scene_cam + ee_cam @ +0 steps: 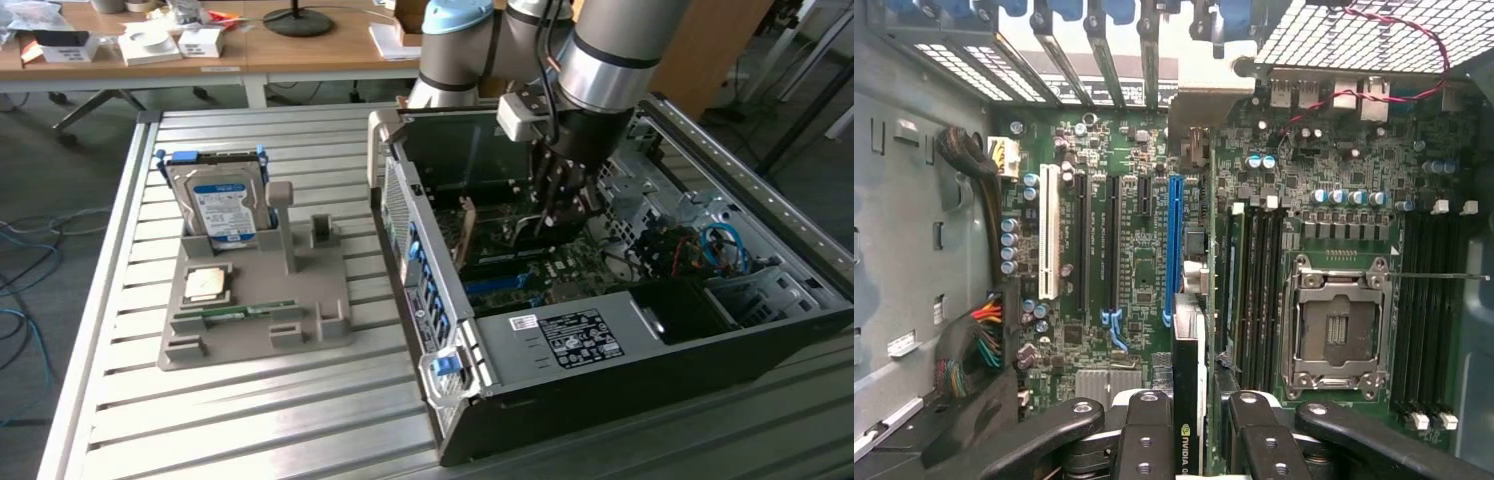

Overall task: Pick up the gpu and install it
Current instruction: 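Insert the gpu into the slot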

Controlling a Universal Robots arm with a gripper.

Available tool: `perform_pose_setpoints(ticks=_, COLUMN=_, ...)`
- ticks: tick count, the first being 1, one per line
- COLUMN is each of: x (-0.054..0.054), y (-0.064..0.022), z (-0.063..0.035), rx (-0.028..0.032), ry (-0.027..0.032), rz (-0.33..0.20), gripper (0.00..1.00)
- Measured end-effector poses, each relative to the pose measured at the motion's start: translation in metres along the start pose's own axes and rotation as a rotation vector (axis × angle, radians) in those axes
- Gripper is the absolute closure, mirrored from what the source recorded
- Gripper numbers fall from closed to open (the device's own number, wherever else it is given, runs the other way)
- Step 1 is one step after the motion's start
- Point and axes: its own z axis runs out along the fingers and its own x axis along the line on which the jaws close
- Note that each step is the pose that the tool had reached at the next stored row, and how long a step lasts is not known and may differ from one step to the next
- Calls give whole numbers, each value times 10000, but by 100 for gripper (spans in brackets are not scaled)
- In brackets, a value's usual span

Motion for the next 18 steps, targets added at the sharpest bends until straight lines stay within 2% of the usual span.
perform_pose_setpoints(ticks=4, x=1, y=28, z=11, rx=10, ry=2, rz=0, gripper=74)
perform_pose_setpoints(ticks=11, x=3, y=56, z=93, rx=47, ry=2, rz=-2, gripper=74)
perform_pose_setpoints(ticks=18, x=5, y=68, z=161, rx=58, ry=2, rz=-2, gripper=74)
